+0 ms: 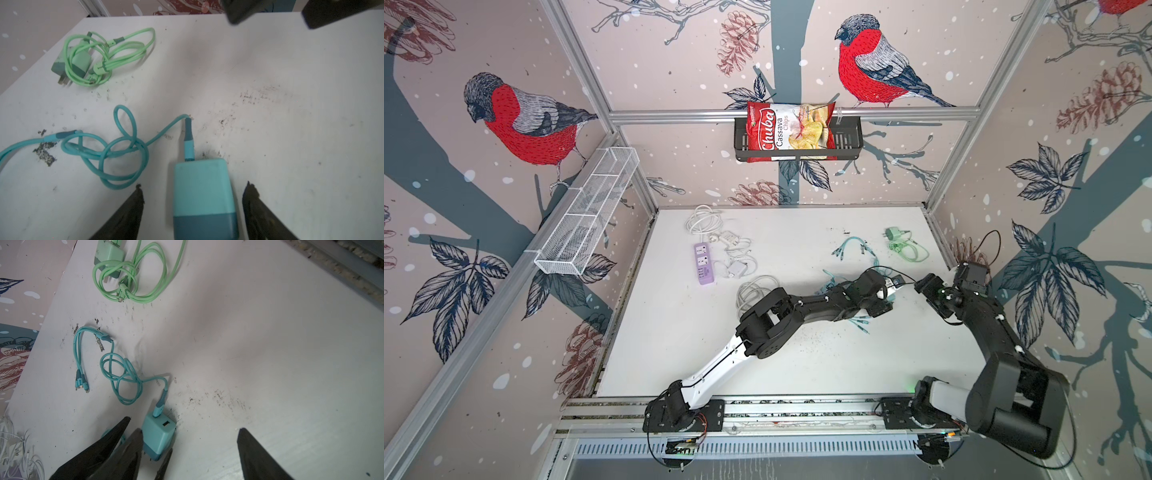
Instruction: Insert the plug
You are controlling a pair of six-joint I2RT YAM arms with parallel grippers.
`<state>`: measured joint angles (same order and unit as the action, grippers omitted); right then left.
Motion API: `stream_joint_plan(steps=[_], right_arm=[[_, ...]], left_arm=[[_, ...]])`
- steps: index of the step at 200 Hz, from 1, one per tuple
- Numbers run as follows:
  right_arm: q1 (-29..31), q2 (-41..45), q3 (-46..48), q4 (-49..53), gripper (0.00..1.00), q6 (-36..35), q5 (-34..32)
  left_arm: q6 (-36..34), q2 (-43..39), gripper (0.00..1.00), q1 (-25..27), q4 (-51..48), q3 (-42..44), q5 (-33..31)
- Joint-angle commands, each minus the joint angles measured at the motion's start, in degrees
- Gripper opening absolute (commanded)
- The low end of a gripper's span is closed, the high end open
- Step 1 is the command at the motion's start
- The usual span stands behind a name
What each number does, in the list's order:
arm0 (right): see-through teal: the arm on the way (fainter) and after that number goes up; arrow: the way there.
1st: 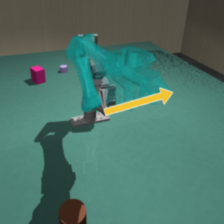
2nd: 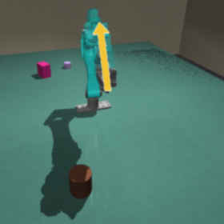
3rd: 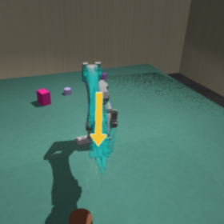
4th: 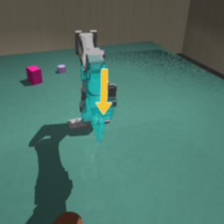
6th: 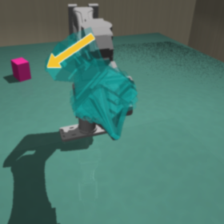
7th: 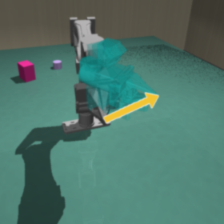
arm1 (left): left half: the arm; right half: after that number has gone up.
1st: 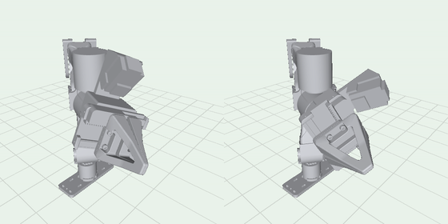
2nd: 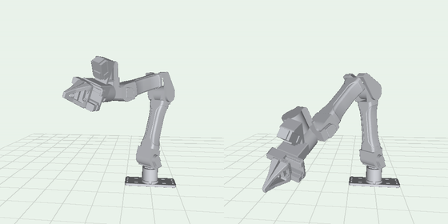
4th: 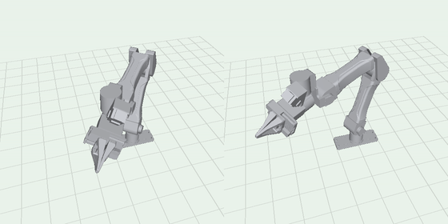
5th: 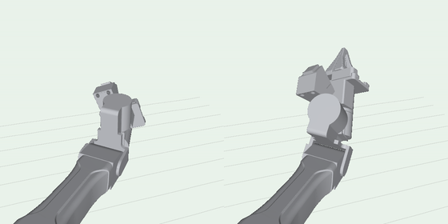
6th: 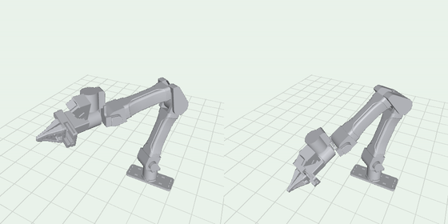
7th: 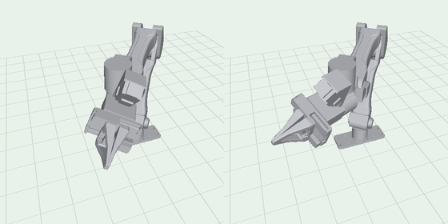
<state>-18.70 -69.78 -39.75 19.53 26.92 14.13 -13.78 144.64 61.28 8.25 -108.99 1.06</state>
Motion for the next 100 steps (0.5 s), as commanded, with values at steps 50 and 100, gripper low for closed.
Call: stream_joint_plan(steps=[50,100], right_arm=[[-0.45,0.56,-0.26,-1.07,0.73,-0.99,1.69],[-0.9,1.49,-0.24,-0.98,0.73,-1.12,1.78]], left_arm=[[1.56,1.38,0.64,-0.63,-3.58,-1.81,0.65],[1.3,2.48,0.53,-0.56,-5.82,-3.33,1.24]])
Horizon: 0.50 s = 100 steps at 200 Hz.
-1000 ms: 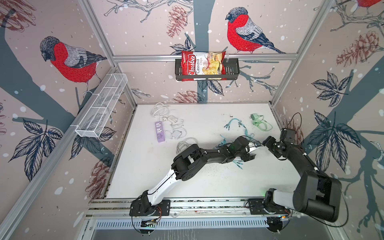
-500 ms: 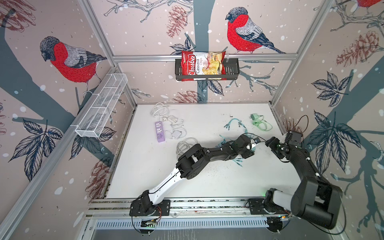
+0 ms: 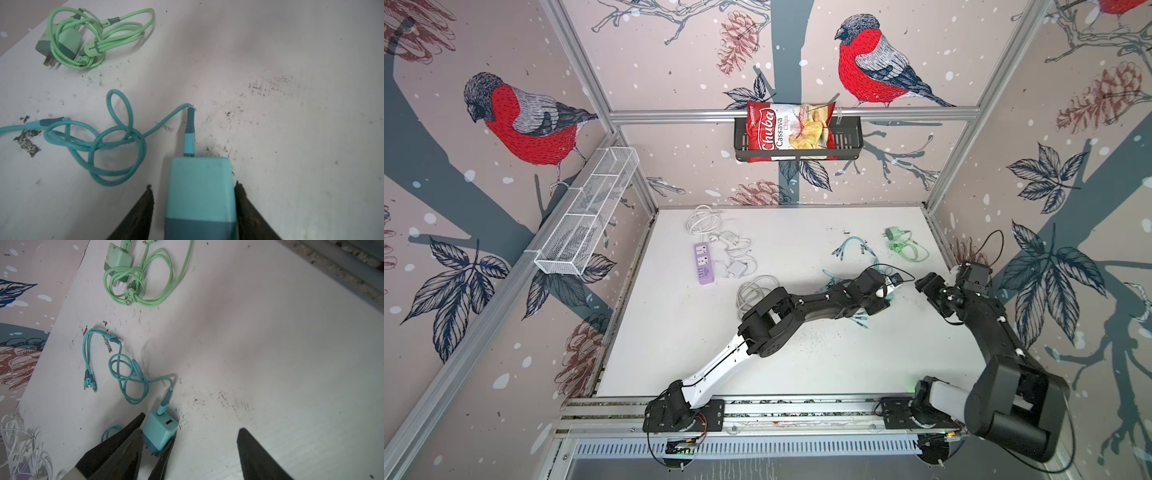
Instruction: Insert the plug
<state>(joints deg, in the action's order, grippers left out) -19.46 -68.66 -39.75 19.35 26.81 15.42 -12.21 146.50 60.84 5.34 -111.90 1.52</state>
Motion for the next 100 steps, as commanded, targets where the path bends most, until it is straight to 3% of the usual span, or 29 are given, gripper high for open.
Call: stream_joint_plan(steps=[1,64,100], right_arm=[[-0.14,0.37,-0.24,-0.81,0.73,-1.03,0.53],[-0.14,0.49,0.1,-0.86,0.73,-0.91,3.26],[-0.18,2.45,0.05,0.7,0.73,-0.52,6.82]], left_arm=[[-0.27,0.63,0.53,-0.11,-2.94,-0.42,0.82],[-0.45,-0.45,0.36,-0.11,-3.48,-0.19,1.38],[0.08,-5.07,0.35,0.31,2.87,4.64,0.86]])
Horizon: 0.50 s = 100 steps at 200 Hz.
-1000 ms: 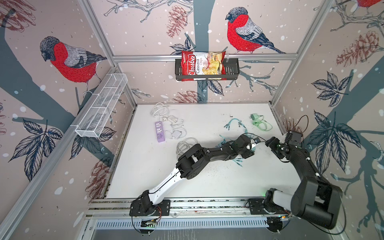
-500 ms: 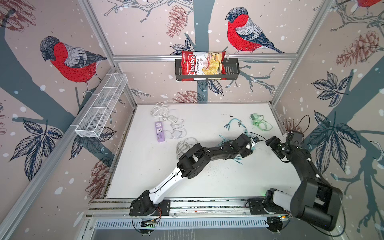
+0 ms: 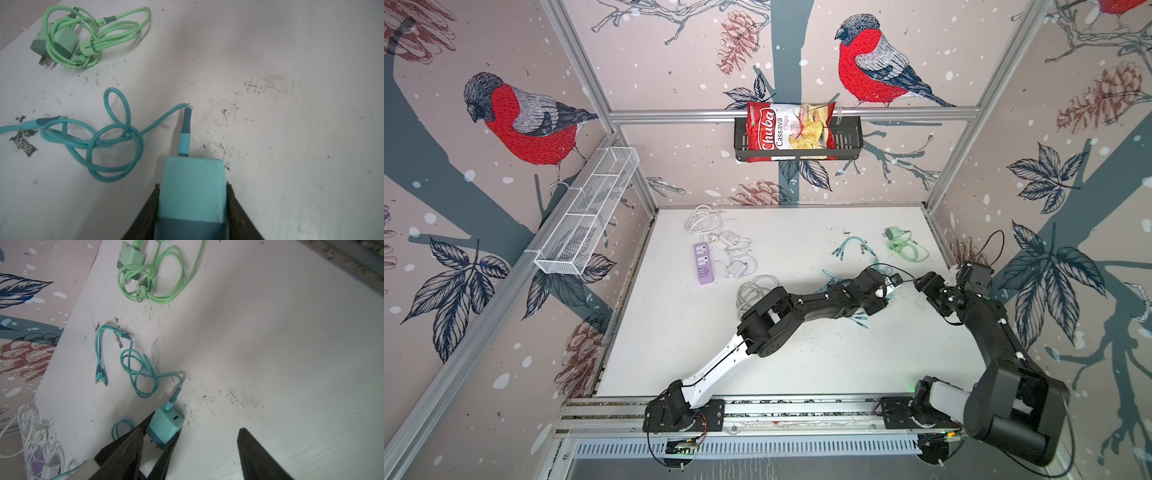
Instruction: Insert the plug
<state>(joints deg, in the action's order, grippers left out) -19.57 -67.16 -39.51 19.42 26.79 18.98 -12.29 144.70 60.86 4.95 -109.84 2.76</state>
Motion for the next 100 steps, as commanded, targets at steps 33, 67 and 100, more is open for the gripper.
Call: stream_joint_plan(steps=[33,67,100], right_arm=[[-0.87,3.19,0.34,1.61,0.73,0.23,6.84],[-2.46,8.11,2.4,0.7,0.73,1.77,8.91],[-2.55,10.67,3.98,-1.37,0.71,3.68,16.51]], left_arm=[[-1.18,-10.39,0.35,1.17,13.37,11.04,1.04],[-2.51,-17.33,0.34,1.37,25.52,20.96,3.73],[-4.36,-19.11,0.33,1.28,33.36,26.89,2.29]])
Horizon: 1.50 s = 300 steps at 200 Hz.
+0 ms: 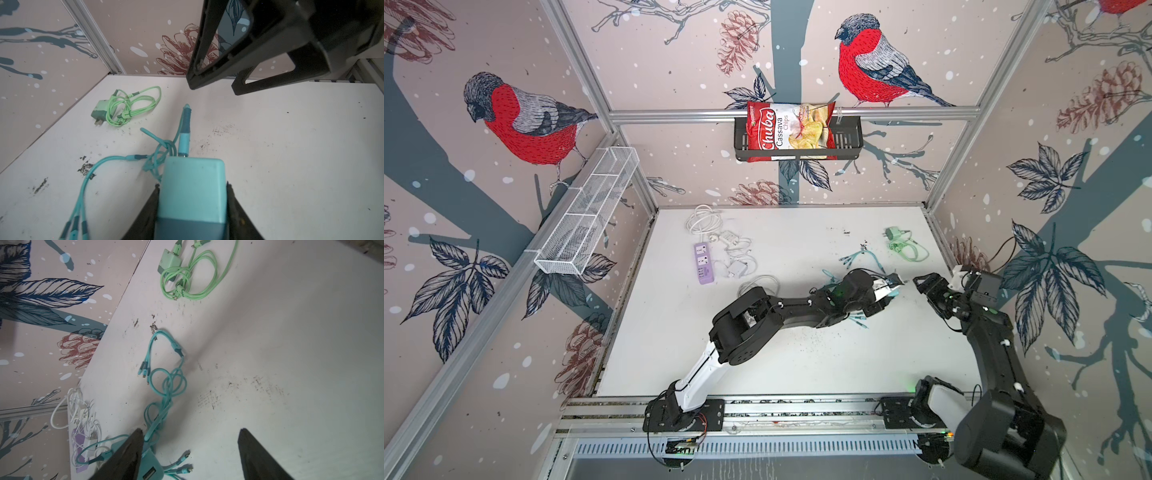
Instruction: Insert the plug
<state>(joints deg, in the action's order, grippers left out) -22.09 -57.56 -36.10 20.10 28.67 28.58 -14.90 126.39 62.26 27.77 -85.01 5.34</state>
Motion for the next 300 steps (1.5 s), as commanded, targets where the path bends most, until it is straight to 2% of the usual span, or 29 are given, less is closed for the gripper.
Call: stream_joint_plan(steps=[1,21,42,64,102,133,211,268,300], right_arm=[[-0.05,1.11,0.58,-2.11,0.71,1.86,7.14],[0.23,2.39,0.85,-2.22,0.7,2.31,11.27],[1.73,3.39,0.54,-0.4,0.69,2.92,12.81],[4.82,4.73,2.27,-3.62,0.64,5.58,16.41],[15.0,2.69,-0.81,-2.3,0.61,4.22,13.72],[21.46,0.94,-4.76,1.21,0.61,2.38,7.47],[23.89,-2.03,-8.84,8.32,0.59,-4.26,5.74],[26.42,-3.15,-8.55,6.28,0.51,-5.7,10.14],[27.1,-3.96,-8.76,5.17,0.43,-5.98,10.8]], left_arm=[[-1.83,-0.75,0.33,-0.12,10.59,2.05,-0.36],[-2.29,-0.23,0.32,-0.29,12.9,2.88,-1.12],[-1.93,-0.38,0.32,-0.8,18.02,4.83,-0.88],[-1.72,-0.7,0.32,-1.95,20.43,6.2,2.98],[0.56,-3.47,0.32,-5.49,20.7,9.85,13.67],[0.08,-6.23,0.31,-6.8,22.56,14.55,15.95],[-0.3,-10.27,0.28,-7.42,29.62,21.98,15.22],[0.04,-10.55,0.29,-7.42,32.99,23.53,15.11],[0.39,-10.59,0.28,-7.5,33.92,24.12,15.77]])
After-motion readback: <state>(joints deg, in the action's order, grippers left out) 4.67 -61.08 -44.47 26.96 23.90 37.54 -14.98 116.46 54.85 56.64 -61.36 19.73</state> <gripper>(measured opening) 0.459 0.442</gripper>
